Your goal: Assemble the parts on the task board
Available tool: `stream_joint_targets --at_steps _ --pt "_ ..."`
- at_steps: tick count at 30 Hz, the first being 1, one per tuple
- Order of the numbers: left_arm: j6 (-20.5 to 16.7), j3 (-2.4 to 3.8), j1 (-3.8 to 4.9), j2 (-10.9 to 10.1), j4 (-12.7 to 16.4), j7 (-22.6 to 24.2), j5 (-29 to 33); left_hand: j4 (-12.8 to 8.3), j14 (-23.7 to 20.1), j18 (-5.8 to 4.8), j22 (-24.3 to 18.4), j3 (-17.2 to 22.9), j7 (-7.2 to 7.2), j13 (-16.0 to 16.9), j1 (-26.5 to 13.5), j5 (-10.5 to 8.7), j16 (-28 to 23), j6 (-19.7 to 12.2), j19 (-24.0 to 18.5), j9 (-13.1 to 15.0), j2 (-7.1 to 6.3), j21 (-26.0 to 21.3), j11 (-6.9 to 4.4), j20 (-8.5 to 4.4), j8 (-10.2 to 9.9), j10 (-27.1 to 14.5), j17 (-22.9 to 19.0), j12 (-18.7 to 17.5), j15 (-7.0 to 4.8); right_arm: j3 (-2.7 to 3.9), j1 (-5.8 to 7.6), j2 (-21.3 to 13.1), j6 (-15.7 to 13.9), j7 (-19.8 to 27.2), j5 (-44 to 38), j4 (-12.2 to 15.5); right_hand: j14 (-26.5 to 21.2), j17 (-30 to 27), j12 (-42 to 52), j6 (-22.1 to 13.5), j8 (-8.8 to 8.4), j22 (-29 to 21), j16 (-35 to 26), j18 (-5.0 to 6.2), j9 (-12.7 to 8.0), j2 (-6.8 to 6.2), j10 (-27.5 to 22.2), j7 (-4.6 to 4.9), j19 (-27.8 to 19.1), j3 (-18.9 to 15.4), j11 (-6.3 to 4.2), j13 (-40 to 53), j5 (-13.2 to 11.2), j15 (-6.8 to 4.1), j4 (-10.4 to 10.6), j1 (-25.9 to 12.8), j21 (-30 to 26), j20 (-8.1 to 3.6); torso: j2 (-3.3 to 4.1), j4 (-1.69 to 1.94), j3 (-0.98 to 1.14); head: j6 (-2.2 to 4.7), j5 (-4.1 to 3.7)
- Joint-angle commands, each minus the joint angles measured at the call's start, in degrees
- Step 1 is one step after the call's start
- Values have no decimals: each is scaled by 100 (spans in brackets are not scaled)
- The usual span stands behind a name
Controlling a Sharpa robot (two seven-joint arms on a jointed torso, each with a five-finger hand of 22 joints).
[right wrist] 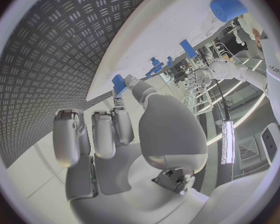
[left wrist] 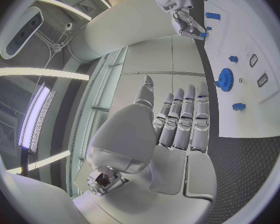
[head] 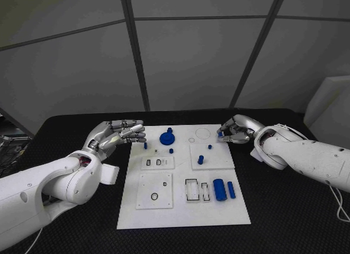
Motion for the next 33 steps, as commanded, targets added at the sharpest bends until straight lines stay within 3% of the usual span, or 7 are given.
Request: stream_joint_targets --at_steps 1,6,14,22,24,30,33 --pt "51 6 7 1 -3 8 -1 -35 -15 -78 -5 0 7 -1 1 -8 -36 -15 -32 8 74 -39 26 -11 -28 -21 -5 -20 15 81 17 -49 -223 -10 -14 231 417 753 34 37 33 698 33 -34 9 53 -6 -3 94 35 -36 337 20 -46 -16 20 24 -42 -8 -4 -10 18 -1" --pt "44 6 8 -3 -21 6 23 -35 -15 -78 -5 0 7 -1 1 -8 -36 -15 -32 8 74 -39 26 -11 -28 -21 -5 -20 15 163 21 -106 -253 -76 -24 611 418 755 37 38 32 710 35 -37 9 53 -5 -3 102 36 -36 339 20 -46 -17 20 29 -42 -17 -9 -7 -5 27" --pt "42 6 10 13 -57 4 51 -43 -10 -78 -11 -3 7 -1 2 -9 -46 -16 -30 8 76 -44 25 -8 -28 -22 -5 -20 18 205 27 33 -210 -242 -158 1181 417 752 32 37 28 725 32 -40 9 45 -7 -1 111 35 -35 335 17 -47 -25 17 36 -44 -13 1 -14 -28 101" --pt "32 6 13 23 -123 6 55 -45 -9 -78 -12 -4 8 -1 2 -10 -49 -17 -29 8 75 -45 25 -7 -29 -23 -5 -21 20 206 26 515 -69 -414 -507 1343 415 743 28 36 24 734 26 -42 8 43 -9 1 117 35 -35 331 16 -47 -29 11 40 -45 -16 2 -15 -104 259" --pt "31 6 14 27 -133 7 55 -45 -9 -78 -12 -4 8 -1 2 -10 -49 -17 -29 8 75 -45 25 -7 -29 -23 -5 -21 20 188 26 664 1 -463 -597 1334 415 745 25 33 18 735 27 -42 8 54 -10 1 117 43 -34 328 19 -48 -34 12 40 -46 -15 6 -18 -105 290" --pt "39 6 16 66 -148 12 56 -45 -9 -78 -12 -4 8 -1 2 -10 -49 -17 -29 8 75 -45 25 -7 -29 -23 -5 -21 20 1 24 1057 217 -631 -877 1271 412 733 15 31 11 716 20 -38 7 66 -16 3 106 51 -33 319 23 -48 -37 9 32 -47 -11 14 -15 -137 341" --pt "43 6 16 75 -150 13 56 -45 -9 -78 -12 -4 8 -1 2 -10 -49 -17 -29 8 75 -45 25 -7 -29 -23 -5 -21 20 -61 19 1190 303 -707 -967 1228 410 725 10 24 0 710 14 -37 6 68 -19 10 101 47 -28 314 16 -46 -32 -18 28 -47 -6 5 -13 -153 386"
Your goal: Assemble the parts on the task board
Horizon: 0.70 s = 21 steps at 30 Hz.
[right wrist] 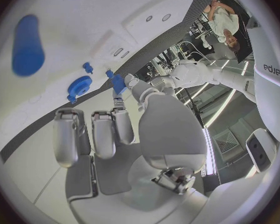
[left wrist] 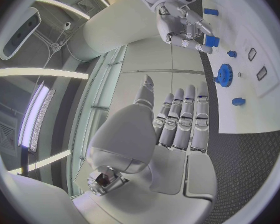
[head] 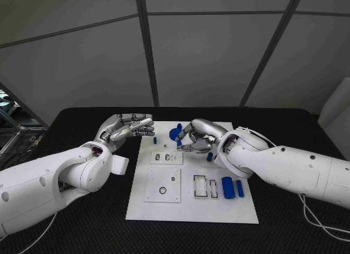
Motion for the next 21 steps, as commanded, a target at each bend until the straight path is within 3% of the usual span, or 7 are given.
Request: stream_joint_targets --at_steps 1,11,21 --pt "45 6 11 12 -1 19 20 -45 -9 -78 -8 -4 8 -1 2 -10 -26 -17 -29 10 75 -23 25 -7 -28 -23 -6 -20 20 -34 3 114 284 -242 -364 -51 409 720 9 23 13 704 10 -36 3 67 -19 11 98 14 -26 313 12 -45 2 -30 5 -48 10 -9 5 -22 59" --pt "56 6 12 59 -26 15 20 -53 -4 -79 -13 -6 7 0 4 -11 -38 -16 -26 11 77 -28 24 -1 -28 -22 -6 -20 28 -168 -35 455 349 -578 -726 -202 405 707 9 13 3 694 1 -33 1 62 -19 14 91 10 -24 314 5 -44 1 -47 0 -47 11 -14 5 -63 109" --pt "63 7 12 69 -35 16 20 -53 -4 -79 -13 -6 7 0 4 -11 -38 -16 -26 11 77 -28 24 -1 -28 -22 -6 -20 28 -201 -43 520 334 -699 -892 -238 409 722 28 6 -3 708 10 -37 0 59 -9 15 100 9 -23 333 3 -43 -2 -53 7 -47 5 -12 3 -108 114"
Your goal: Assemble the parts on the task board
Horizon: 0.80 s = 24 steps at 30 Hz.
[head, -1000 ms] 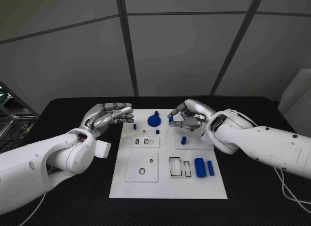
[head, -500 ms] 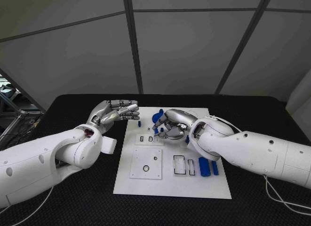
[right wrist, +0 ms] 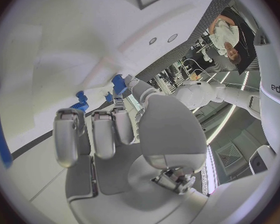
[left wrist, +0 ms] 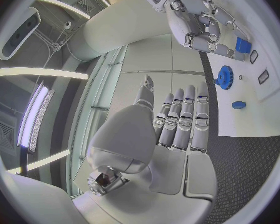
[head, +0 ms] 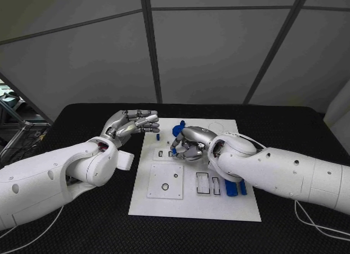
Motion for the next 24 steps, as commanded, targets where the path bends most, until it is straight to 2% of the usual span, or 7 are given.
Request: stream_joint_targets --at_steps 1,24 --pt "60 6 11 5 2 16 13 -37 -4 -79 -6 10 7 0 -19 -11 -38 -17 -26 6 54 -28 24 -1 -28 -22 -7 -20 28 -1 7 7 60 -144 -218 2 409 723 28 7 -2 708 10 -37 6 29 -9 15 100 10 -23 334 7 -43 -2 -22 7 -47 -6 2 -1 -16 -7" --pt "58 7 11 5 -12 7 13 -37 -4 -79 -6 10 7 0 -19 -11 -38 -17 -26 6 54 -28 24 -1 -28 -22 -7 -20 28 -4 -11 31 195 -251 -425 -12 401 691 7 -16 -19 675 -12 -29 1 -5 -20 22 79 -3 -18 313 6 -40 -19 -51 -9 -45 -8 6 -3 -38 -32"
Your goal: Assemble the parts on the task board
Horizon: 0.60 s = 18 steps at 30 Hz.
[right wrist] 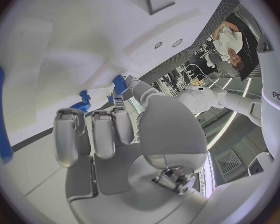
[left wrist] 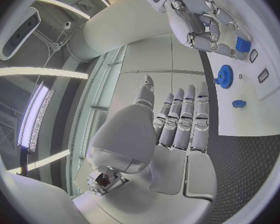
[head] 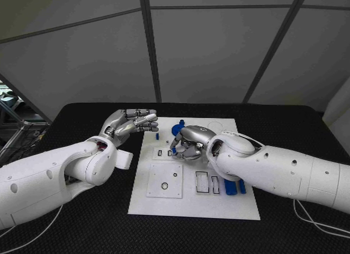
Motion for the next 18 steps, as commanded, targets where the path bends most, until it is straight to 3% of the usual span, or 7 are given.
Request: stream_joint_targets --at_steps 1,18 --pt "57 6 10 3 6 8 9 -37 -4 -79 -7 10 8 0 -19 -11 -38 -16 -26 8 54 -28 24 -1 -28 -22 -7 -20 28 -9 -3 7 169 -81 -89 -22 400 687 4 -16 -7 669 -15 -27 4 -10 -22 30 75 -5 -17 310 6 -39 -23 -57 -12 -45 -1 5 -2 -5 -5" --pt "56 6 10 -1 6 3 9 -47 10 -78 -15 5 7 0 -22 -12 -55 -15 -17 9 63 -35 24 6 -27 -20 -5 -19 35 -9 -3 28 263 -126 -132 -79 386 633 -44 -73 -24 611 -53 -15 -8 -44 -52 46 39 -18 -4 264 -4 -30 -38 -99 -40 -38 -2 2 0 -16 -16"
